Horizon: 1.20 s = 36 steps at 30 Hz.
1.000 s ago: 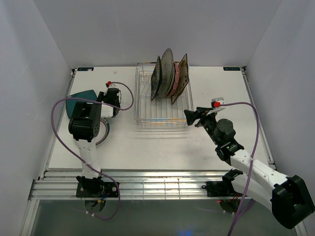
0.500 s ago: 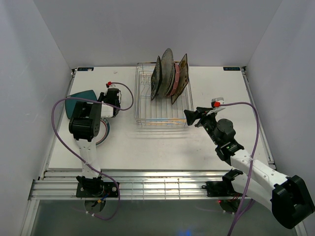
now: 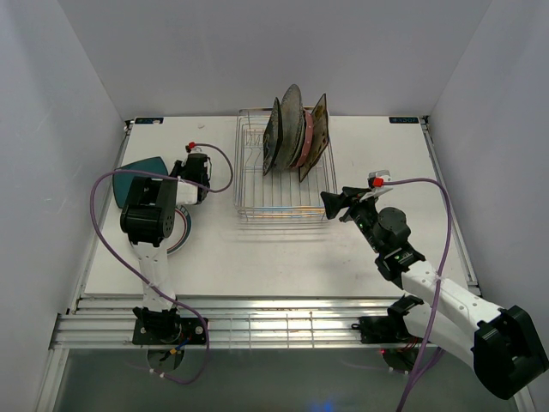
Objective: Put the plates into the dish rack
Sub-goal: Pick up the plate at the center of the board.
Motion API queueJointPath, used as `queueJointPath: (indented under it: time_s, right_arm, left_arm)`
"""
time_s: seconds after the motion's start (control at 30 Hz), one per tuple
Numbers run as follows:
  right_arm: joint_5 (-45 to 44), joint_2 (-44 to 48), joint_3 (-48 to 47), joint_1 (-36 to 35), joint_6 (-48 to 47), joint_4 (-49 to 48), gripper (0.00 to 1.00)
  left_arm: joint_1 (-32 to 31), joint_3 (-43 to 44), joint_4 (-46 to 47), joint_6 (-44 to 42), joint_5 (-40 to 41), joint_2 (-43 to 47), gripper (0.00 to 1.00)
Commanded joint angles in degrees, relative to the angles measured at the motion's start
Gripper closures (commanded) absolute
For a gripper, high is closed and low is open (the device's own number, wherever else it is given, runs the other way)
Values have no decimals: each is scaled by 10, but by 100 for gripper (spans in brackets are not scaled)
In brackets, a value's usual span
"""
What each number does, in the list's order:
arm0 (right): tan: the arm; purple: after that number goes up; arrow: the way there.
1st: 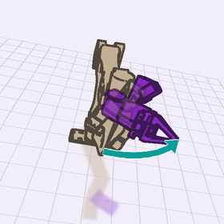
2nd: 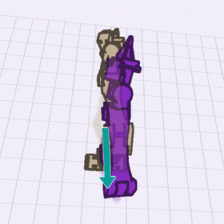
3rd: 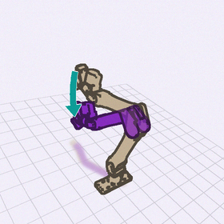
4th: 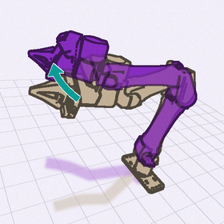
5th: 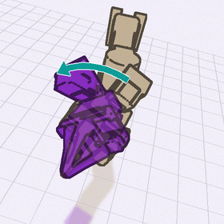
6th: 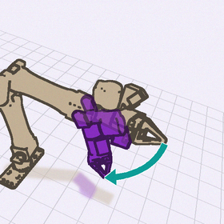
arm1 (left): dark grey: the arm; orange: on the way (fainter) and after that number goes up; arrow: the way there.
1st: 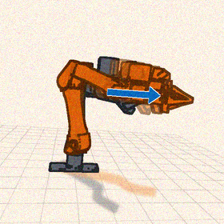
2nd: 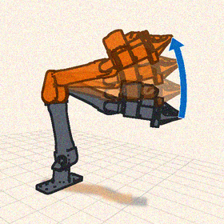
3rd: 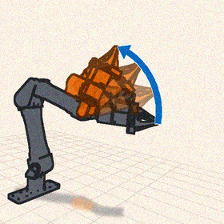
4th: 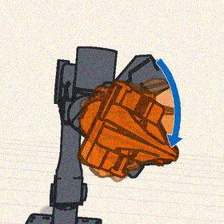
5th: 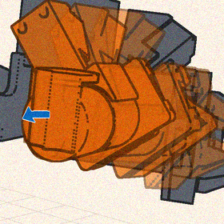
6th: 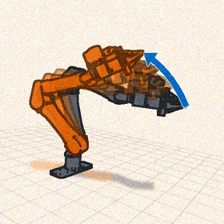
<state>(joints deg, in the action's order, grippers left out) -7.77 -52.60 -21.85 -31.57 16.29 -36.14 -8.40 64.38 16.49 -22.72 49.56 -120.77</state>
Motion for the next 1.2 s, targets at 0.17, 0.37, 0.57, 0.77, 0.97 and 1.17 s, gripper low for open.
queueJointPath:
  time_s: [0.17,0.37,0.57,0.77,0.97,1.17]
  right_arm:
    - [-3,-3,-7,1,1,-25,24]
    - [0,-9,-11,1,1,-29,24]
    - [3,-13,-12,1,3,-31,24]
    - [2,-15,-13,1,3,-31,24]
    - [1,-14,-11,1,3,-31,23]
    - [1,-12,-10,1,3,-31,24]
  left_arm:
    - [-4,24,11,-9,27,8,100]
    - [-14,26,25,-32,43,17,100]
    - [-21,12,51,-58,54,44,100]
    - [-27,10,76,-93,67,69,100]
    - [-32,3,82,-109,67,101,100]
    - [-48,-7,82,-118,72,128,100]
